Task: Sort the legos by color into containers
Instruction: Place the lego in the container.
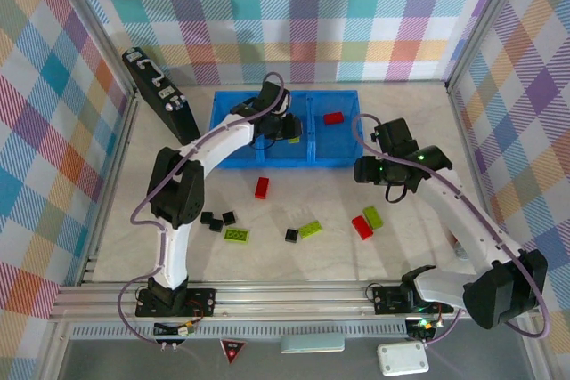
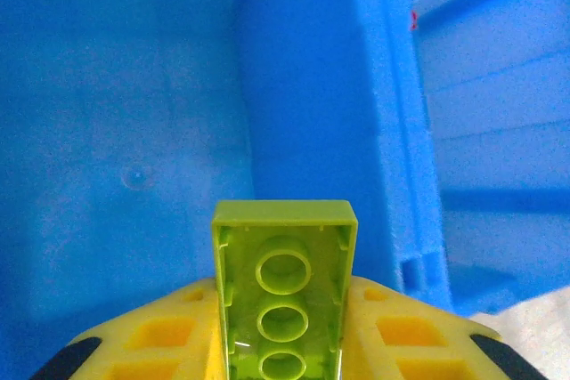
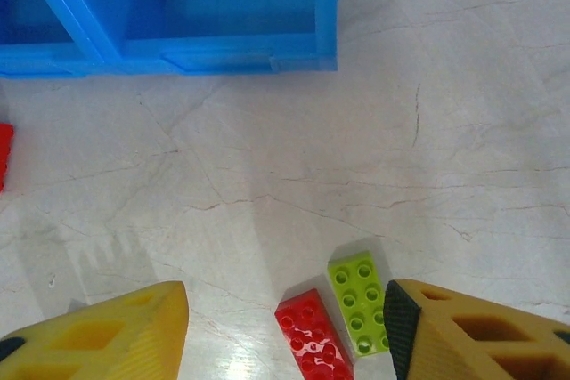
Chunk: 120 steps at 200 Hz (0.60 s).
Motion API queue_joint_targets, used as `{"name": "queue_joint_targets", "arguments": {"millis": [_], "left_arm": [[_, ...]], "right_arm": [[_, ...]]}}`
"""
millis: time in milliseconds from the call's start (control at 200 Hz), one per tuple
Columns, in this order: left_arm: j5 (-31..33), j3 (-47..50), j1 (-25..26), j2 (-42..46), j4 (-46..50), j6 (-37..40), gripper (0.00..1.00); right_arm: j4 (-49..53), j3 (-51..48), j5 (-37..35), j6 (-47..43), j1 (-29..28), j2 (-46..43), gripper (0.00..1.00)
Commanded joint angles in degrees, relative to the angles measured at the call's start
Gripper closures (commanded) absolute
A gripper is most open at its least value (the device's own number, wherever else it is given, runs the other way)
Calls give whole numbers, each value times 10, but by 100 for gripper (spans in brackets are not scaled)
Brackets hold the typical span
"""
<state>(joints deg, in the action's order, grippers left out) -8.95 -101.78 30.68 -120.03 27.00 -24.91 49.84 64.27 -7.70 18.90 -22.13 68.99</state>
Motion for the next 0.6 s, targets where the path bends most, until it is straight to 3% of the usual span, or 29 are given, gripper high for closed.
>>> {"name": "queue_joint_targets", "arguments": {"millis": [0,290,595], "left_arm": [[-13,-30,4,-26,-12,-3,69],[-6,-63,4,-87,-9,11,70],[46,-85,2,-133,-29,42,70]], "right_arm": [[16,-8,-7,8,2,-13,38],[17,-15,-6,8,2,-20,38],[17,-14,-6,3,2,-17,38]]}}
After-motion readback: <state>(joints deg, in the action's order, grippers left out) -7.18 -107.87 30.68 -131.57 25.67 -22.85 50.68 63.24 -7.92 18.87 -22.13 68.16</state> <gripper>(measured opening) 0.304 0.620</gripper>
